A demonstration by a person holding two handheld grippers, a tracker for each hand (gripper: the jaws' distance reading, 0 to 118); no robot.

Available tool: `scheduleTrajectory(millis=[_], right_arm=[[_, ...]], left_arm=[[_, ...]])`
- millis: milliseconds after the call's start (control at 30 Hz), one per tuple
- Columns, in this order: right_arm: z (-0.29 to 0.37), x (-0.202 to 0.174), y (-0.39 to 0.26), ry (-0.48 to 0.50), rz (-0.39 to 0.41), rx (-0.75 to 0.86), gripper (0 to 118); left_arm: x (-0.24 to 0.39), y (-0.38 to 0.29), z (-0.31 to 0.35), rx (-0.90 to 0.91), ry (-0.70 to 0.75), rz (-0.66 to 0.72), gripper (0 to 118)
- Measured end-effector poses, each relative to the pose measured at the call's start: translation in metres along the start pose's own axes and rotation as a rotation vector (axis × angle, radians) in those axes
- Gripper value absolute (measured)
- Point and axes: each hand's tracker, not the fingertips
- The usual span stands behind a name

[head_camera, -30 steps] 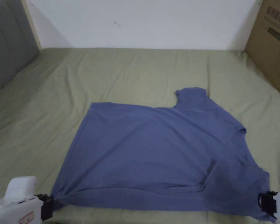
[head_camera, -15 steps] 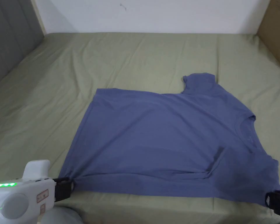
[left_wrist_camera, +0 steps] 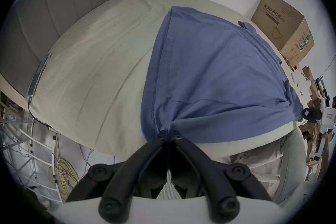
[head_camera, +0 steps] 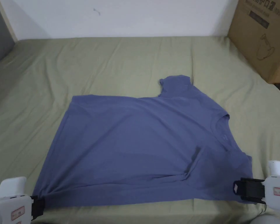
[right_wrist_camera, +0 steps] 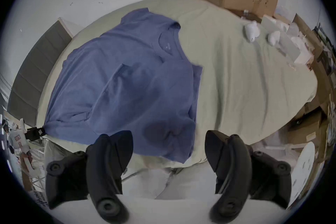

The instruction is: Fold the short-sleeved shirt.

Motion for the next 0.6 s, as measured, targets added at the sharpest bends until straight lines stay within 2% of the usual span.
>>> scheduleTrajectory(millis=[33, 67, 100, 133, 167, 400, 600], right_arm=[[-0.007, 0.002, 0.000, 0.015, -0.003, -0.035, 73], [-0.013, 0.003, -0.002, 0.007, 0.005, -0.044, 28], [-0.019, 0.003, -0.005, -0.030, 0.013, -0.057, 3], [-0.019, 0.002, -0.007, -0.030, 0.003, -0.053, 3], [-0.018, 0.001, -0.008, 0.014, -0.003, -0.071, 3], [0.013, -0.003, -0.001, 0.037, -0.041, 0.008, 3], [0.038, -0.005, 0.044, 0.103, -0.063, 0.089, 3]], left_arm=[[-0.002, -0.001, -0.001, -0.002, 0.001, 0.000, 0], [-0.004, -0.001, -0.002, -0.010, -0.002, 0.006, 0], [0.000, -0.001, 0.000, -0.012, -0.004, 0.010, 0], [-0.001, -0.001, 0.001, -0.011, -0.009, 0.011, 0], [-0.002, -0.002, 0.002, -0.008, -0.007, 0.010, 0], [0.006, 0.010, 0.017, -0.005, -0.004, -0.004, 0], [0.014, 0.052, 0.025, 0.052, 0.003, -0.042, 0]])
